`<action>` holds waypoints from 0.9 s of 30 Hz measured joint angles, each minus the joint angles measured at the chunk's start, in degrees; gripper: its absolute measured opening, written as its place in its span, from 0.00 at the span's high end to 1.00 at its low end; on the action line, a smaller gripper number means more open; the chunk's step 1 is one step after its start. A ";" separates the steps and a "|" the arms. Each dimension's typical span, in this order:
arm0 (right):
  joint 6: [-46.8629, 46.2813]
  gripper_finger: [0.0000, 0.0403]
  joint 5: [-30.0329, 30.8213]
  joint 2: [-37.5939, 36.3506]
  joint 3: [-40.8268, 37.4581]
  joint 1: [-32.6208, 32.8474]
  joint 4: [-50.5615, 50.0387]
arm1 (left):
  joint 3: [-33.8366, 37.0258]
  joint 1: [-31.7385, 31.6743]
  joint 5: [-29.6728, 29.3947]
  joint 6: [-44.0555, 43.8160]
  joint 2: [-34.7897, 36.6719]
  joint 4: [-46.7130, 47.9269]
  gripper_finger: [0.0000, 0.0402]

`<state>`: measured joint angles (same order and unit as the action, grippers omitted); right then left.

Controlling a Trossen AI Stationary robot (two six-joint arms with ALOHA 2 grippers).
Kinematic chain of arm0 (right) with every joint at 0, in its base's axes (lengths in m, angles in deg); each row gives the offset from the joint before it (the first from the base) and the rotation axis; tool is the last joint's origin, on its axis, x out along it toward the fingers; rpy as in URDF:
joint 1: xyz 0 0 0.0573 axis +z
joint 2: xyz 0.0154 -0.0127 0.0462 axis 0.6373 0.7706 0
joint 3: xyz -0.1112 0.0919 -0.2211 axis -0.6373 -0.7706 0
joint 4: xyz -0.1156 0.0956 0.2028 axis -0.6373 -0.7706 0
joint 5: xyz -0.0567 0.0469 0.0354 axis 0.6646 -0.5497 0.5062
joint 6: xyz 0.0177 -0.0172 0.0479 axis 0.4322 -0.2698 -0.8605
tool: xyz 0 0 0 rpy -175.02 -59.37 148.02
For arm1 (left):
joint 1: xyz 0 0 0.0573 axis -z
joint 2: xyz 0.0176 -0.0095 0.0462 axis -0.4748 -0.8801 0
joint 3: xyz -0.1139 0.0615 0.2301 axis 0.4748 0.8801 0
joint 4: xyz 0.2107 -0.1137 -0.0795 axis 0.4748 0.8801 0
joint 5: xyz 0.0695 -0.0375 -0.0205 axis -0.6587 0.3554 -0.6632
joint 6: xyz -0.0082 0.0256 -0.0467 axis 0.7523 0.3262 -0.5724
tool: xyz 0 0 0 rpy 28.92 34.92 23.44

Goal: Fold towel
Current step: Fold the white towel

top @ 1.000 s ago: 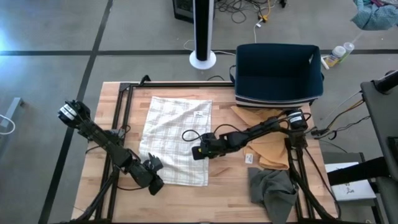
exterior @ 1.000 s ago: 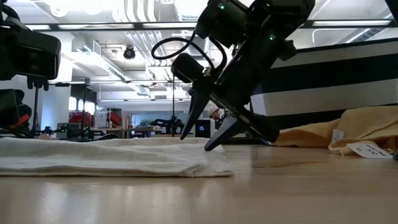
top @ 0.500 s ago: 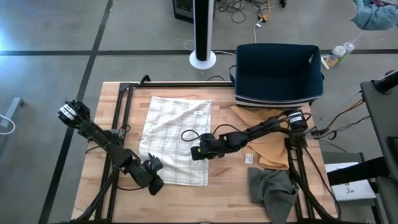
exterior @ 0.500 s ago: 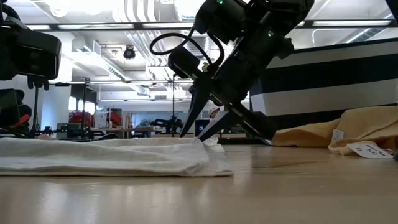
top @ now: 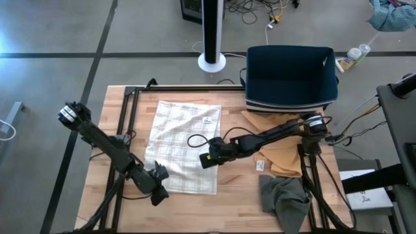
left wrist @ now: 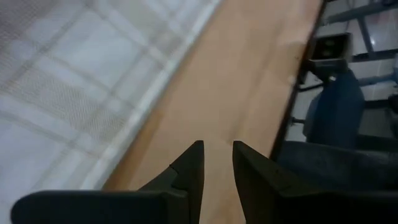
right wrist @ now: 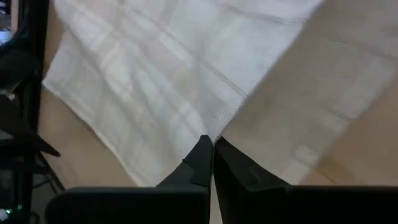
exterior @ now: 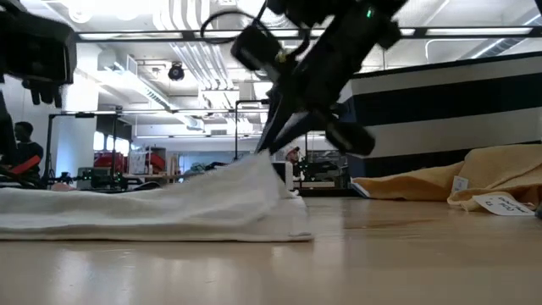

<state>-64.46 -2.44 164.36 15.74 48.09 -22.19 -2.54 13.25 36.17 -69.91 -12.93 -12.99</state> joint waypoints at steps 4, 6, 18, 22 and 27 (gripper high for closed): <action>1.72 1.00 0.00 -0.68 0.53 0.02 -9.21 | -0.04 0.08 0.01 0.11 1.81 0.54 0.81; 2.18 1.00 0.00 -0.54 -0.16 0.04 -10.85 | -0.07 0.07 -0.23 0.60 1.91 0.71 0.81; 6.45 1.00 -2.45 0.05 0.51 0.01 -15.13 | -0.04 0.05 -0.60 2.36 1.26 1.05 0.81; 6.81 1.00 -2.74 0.31 0.23 -0.26 -20.85 | -0.04 0.05 -0.89 3.02 1.26 1.21 0.81; 12.55 1.00 -4.05 -0.40 3.05 0.13 -20.72 | -0.04 0.05 -0.97 2.96 1.26 1.29 0.81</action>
<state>-51.91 -6.50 163.95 18.79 48.22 -42.91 -2.59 13.30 35.20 -66.95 -11.67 -11.70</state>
